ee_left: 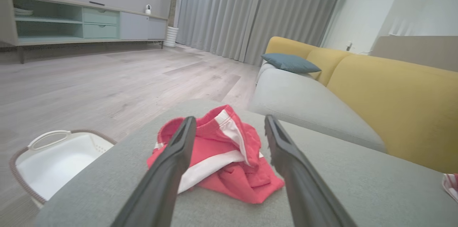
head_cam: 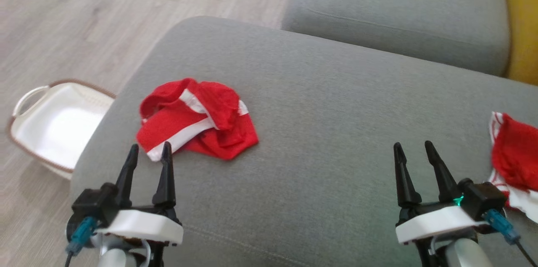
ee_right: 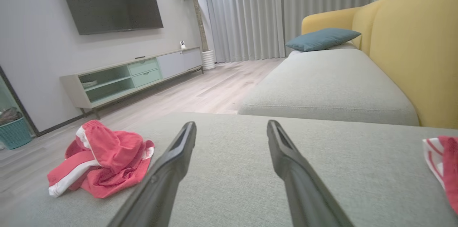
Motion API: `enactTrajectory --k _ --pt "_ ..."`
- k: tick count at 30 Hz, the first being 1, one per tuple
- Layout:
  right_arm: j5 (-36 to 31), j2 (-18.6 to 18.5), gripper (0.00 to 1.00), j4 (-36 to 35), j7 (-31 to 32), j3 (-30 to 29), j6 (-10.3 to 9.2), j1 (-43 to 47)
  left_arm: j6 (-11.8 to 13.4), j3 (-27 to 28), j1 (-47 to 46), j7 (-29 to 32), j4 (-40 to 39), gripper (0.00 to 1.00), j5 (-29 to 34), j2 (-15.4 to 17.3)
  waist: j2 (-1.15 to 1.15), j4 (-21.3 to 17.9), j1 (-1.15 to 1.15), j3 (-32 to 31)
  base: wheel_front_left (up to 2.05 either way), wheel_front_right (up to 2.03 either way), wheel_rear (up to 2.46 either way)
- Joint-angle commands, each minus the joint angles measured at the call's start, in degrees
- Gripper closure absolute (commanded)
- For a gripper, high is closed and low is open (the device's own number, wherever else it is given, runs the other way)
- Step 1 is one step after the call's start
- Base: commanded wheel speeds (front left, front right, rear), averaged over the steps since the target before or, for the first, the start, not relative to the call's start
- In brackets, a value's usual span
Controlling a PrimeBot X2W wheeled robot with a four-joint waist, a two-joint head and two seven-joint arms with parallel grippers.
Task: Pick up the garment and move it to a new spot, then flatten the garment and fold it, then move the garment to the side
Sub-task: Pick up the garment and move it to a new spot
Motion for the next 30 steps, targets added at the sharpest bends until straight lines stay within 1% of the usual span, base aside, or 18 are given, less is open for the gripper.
enactTrajectory --k 1,8,17,26,30 --pt "0.46 -0.28 0.0 -1.63 -0.61 1.56 -0.04 -1.23 -0.34 2.17 -1.38 -0.34 -1.74 0.0 0.7 0.3 0.0 1.24 0.0 -0.12 0.0 0.0 0.0" --pt "1.23 -0.28 0.0 -1.49 -0.61 2.26 -0.04 -1.38 -0.53 2.69 -1.48 -0.34 -1.54 0.0 0.61 0.3 0.0 2.49 0.0 -0.05 0.0 0.0 0.0" --pt "0.78 -0.28 0.0 -1.72 -0.61 2.15 -0.04 -1.74 -0.13 3.14 -1.74 -0.34 -2.25 0.0 0.25 0.3 0.0 2.01 0.0 1.24 0.0 0.0 0.0" --pt "-0.86 -0.28 0.0 -2.81 -0.61 1.64 -0.04 -3.32 -0.03 4.63 -4.08 -0.34 -2.67 0.0 -0.06 0.3 0.0 0.53 0.0 5.61 0.0 0.0 0.0" --pt "-3.06 -0.28 0.0 -3.92 -0.61 -0.14 -0.04 -5.03 -1.07 5.94 -7.62 -0.34 -1.01 0.0 1.48 0.51 0.0 -0.41 0.0 9.28 0.0 0.0 0.0"
